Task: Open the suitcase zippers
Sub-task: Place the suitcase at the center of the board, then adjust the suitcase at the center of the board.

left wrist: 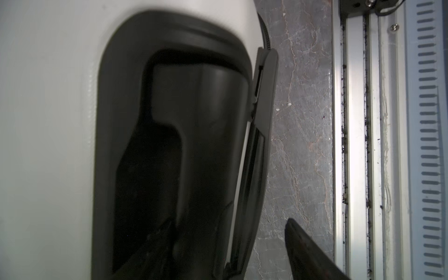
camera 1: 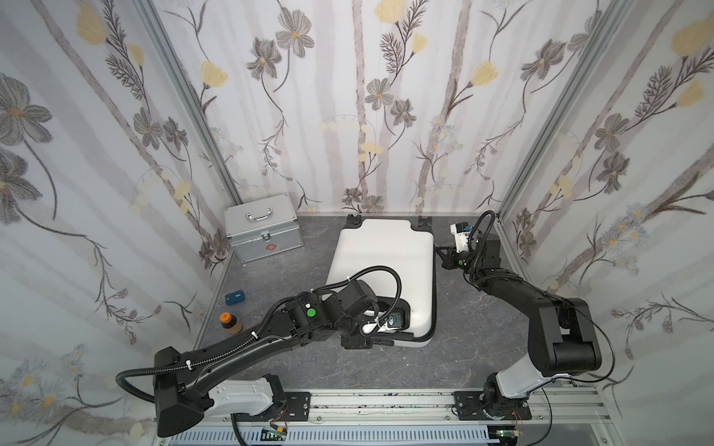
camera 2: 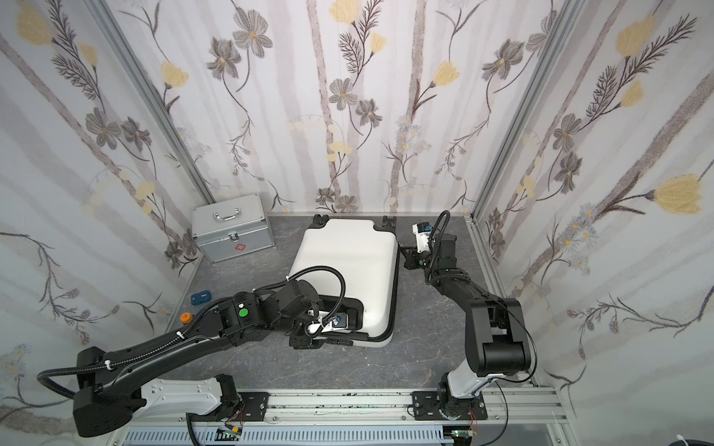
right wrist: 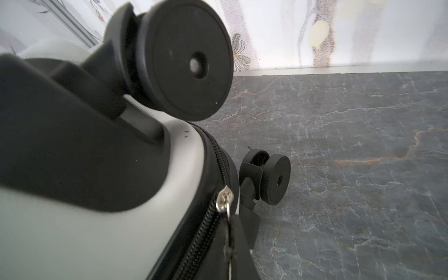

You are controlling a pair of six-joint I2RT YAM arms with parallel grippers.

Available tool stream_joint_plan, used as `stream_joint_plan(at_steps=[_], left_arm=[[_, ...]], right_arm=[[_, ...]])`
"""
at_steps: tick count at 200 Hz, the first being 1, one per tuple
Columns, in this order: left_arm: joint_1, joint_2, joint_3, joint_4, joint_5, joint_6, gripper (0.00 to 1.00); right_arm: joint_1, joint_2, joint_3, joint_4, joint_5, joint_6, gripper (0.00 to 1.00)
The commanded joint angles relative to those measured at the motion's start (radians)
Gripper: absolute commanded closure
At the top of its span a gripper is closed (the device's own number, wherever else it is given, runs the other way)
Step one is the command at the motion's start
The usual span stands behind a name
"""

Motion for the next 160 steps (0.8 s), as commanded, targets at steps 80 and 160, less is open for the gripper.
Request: stream_joint_plan(at_steps=[80, 160], left_arm=[[0.199, -0.124, -0.001, -0.105, -0.120, -1.248, 0.28], [0.295, -0.162, -0.175, -0.056, 0.021, -1.501, 0.26]], right_arm=[[0.085, -0.166, -0.193, 0.115, 0.222, 0.129, 1.00], [0.171, -0.295, -0.334, 0.072, 0.270, 0.173, 1.00]])
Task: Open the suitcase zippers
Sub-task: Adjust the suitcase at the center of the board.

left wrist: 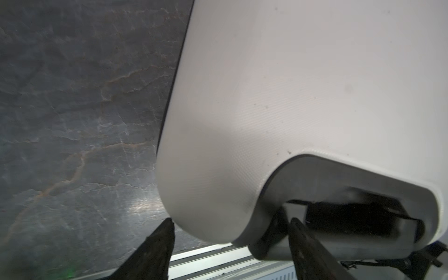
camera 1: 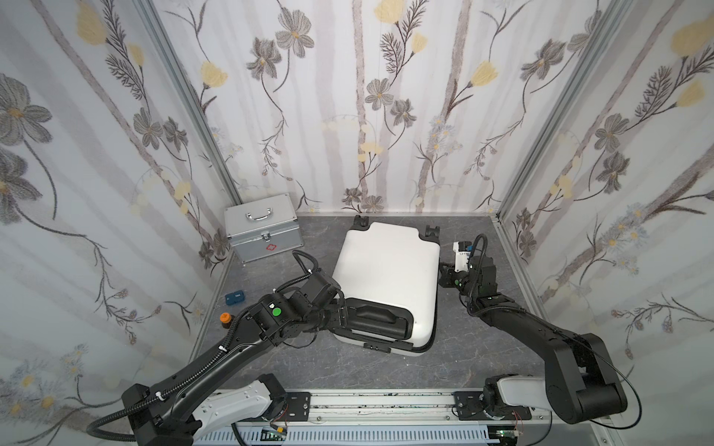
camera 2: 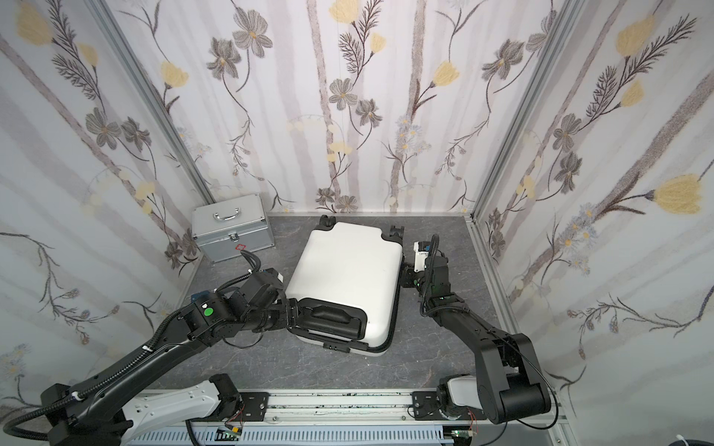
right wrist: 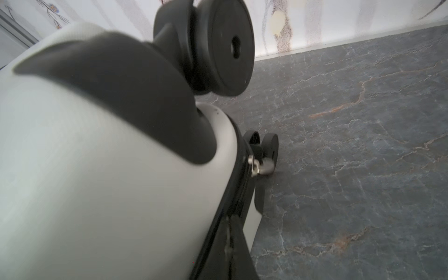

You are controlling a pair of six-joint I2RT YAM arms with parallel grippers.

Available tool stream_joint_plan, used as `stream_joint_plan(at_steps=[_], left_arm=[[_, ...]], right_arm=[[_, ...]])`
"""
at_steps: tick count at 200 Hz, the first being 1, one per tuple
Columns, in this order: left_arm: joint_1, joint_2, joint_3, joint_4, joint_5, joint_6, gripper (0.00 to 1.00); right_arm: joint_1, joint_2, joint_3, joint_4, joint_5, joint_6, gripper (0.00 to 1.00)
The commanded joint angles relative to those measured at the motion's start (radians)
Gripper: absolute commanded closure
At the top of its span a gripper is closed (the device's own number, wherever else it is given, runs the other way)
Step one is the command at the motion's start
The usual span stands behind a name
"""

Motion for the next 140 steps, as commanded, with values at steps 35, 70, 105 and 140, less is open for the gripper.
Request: stream_joint_plan(at_steps=[35, 70, 105, 140], left_arm=[[0.123, 0.022, -0.106, 0.175, 0.038, -0.026, 0.26], [0.229, 0.108, -0.057, 0.250, 0.038, 0.091, 0.26], [0.292, 0.174, 0.003, 0.277, 0.056, 0.155, 0.26], [0.292, 0.181, 0.012, 0.250, 0.125, 0.113, 0.25]], right_arm=[[0.060, -0.110, -0.092, -0.009, -0.001, 0.040, 1.00], [0.199, -0.177, -0.135, -0.017, 0.022, 0.082, 1.00], [0.328, -0.203, -0.156, 0.000, 0.071, 0.140, 1.00], [0.424, -0.187, -0.146, 0.053, 0.097, 0.156, 1.00]])
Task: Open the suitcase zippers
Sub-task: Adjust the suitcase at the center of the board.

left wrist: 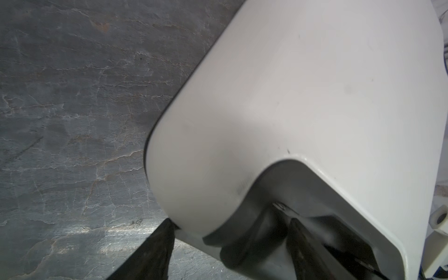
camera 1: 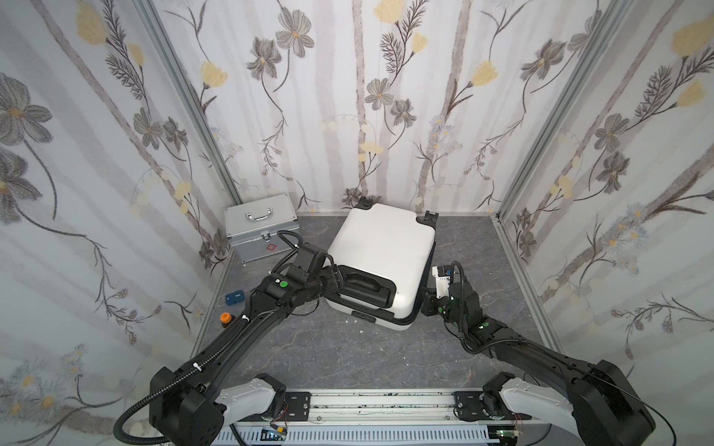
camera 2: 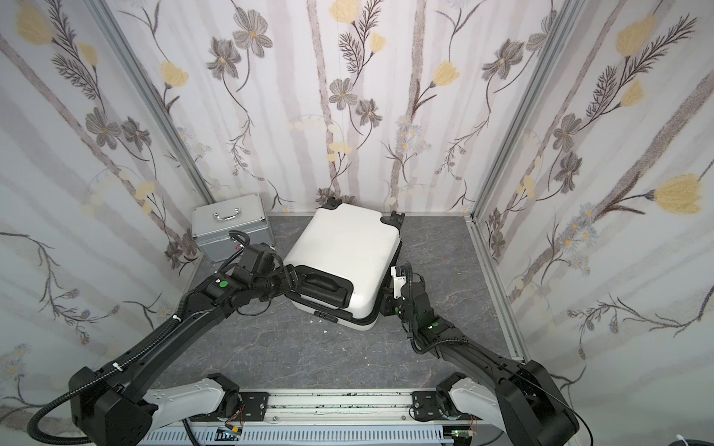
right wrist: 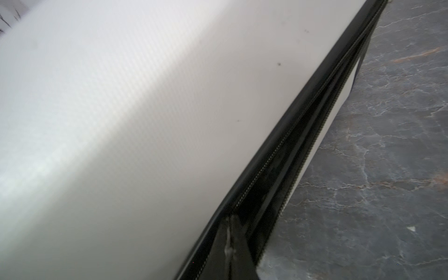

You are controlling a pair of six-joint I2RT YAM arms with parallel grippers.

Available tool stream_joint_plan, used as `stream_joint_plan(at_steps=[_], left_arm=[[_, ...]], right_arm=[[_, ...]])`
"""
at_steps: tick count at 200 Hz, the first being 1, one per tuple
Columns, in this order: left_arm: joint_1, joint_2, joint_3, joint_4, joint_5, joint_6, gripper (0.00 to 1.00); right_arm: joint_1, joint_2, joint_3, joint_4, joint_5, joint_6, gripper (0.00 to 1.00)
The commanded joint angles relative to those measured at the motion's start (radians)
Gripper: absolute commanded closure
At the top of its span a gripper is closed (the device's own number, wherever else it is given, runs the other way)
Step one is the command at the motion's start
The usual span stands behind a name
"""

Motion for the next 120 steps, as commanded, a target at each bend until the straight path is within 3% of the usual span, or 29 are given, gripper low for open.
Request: stream_joint_plan(at_steps=[1, 28, 96, 110, 120], left_arm=[[0.002, 0.006, 0.000, -0.045, 0.061, -0.015, 0.25], [-0.004, -0.020, -0.049, -0.031, 0.125, -0.129, 0.24], [0.037, -0.006, -0.109, 0.036, 0.135, -0.295, 0.19], [0.058, 0.018, -0.096, 0.023, 0.146, -0.278, 0.23], [0.083, 0.036, -0.099, 0.005, 0.171, -0.258, 0.27]], right_arm=[[0.051, 0.012, 0.010, 0.097, -0.074, 0.030, 1.00], [0.105, 0.043, 0.035, 0.114, -0.050, 0.028, 1.00], [0.204, 0.069, 0.048, 0.137, -0.040, -0.015, 1.00], [0.202, 0.052, 0.044, 0.118, -0.035, -0.030, 1.00], [0.192, 0.032, 0.041, 0.105, -0.032, -0.047, 0.93]])
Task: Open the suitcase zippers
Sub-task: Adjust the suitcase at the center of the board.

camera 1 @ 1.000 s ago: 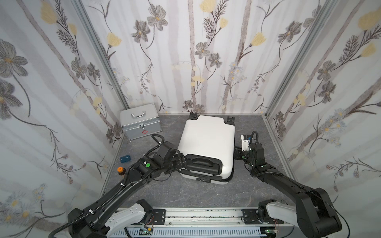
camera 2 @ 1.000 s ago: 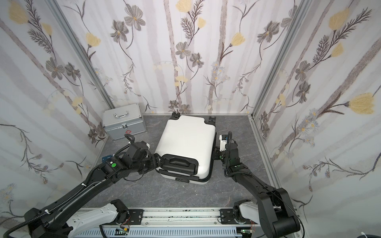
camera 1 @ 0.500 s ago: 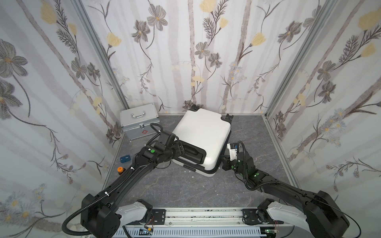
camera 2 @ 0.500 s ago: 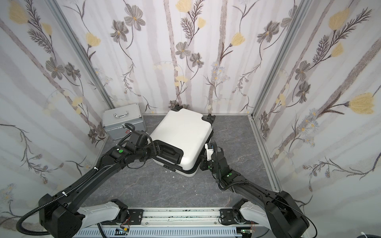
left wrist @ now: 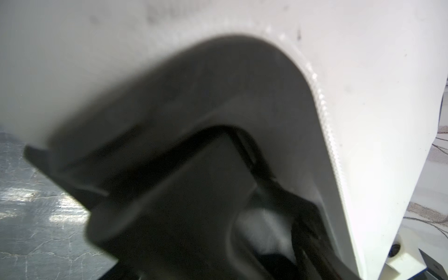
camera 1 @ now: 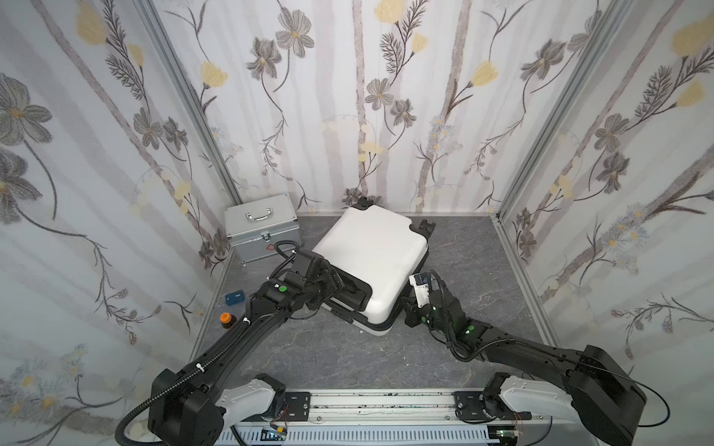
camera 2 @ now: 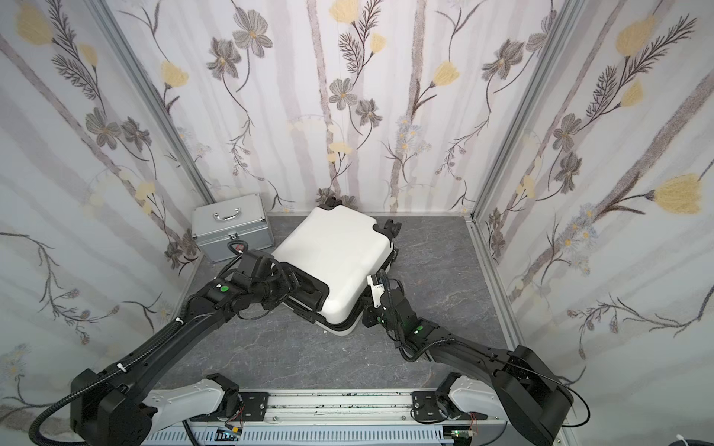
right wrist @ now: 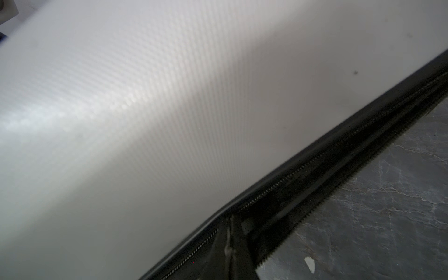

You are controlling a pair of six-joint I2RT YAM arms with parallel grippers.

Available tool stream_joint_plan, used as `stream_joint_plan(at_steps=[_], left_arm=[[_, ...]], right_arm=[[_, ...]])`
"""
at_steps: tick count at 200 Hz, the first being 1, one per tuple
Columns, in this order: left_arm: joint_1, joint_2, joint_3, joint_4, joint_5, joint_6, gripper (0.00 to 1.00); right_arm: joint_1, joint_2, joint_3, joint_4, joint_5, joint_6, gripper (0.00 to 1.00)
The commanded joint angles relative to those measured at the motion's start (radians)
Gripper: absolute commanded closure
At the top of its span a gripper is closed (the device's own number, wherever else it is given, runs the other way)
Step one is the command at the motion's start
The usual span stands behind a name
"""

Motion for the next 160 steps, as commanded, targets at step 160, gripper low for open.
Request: stream_joint_plan(at_steps=[160], left_arm=[[0.198, 0.187, 0.260, -0.284, -0.042, 0.361, 0.52]], right_arm=[[-0.425, -0.112, 0.049, -0.143, -0.180, -0.303, 0.56]])
